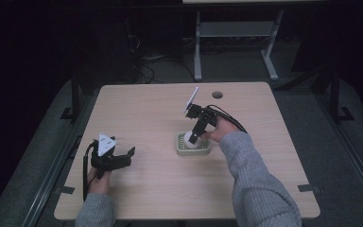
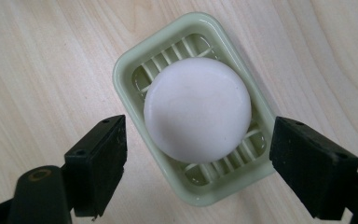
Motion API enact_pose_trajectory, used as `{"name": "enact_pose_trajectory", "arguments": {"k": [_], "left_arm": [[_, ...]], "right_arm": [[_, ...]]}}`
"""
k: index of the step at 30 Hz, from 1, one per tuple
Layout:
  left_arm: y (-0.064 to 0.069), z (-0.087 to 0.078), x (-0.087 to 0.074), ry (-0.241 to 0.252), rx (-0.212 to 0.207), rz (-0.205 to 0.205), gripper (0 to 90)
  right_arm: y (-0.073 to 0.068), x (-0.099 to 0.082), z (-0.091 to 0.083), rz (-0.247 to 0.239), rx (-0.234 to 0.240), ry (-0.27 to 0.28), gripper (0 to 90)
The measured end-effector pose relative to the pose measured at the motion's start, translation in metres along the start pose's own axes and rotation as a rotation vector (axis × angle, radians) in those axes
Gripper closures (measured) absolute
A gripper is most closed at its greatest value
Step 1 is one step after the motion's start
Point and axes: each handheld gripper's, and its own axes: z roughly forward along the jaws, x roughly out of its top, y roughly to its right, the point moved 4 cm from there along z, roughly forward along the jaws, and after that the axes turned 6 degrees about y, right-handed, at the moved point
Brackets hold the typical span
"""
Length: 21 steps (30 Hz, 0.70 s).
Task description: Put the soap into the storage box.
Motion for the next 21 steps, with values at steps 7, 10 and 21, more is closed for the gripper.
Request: {"name": "enact_pose_trajectory", "arguments": {"k": [7,10,21], "left_arm": [[0.000,0.000,0.000,0.002,0.002,-0.003,14.8],[0.000,-0.001,0.000,0.002,0.000,-0.004,14.8],[0.001,0.000,0.000,0.001,-0.004,0.002,14.9]], "right_arm": [[0.000,-0.005,-0.013,0.008,-0.003,0.014,18.5],[0.000,-0.006,-0.017,0.013,-0.003,0.020,18.6],[-0.004,-0.017,-0.028,0.015,-0.010,0.039,18.7]]}}
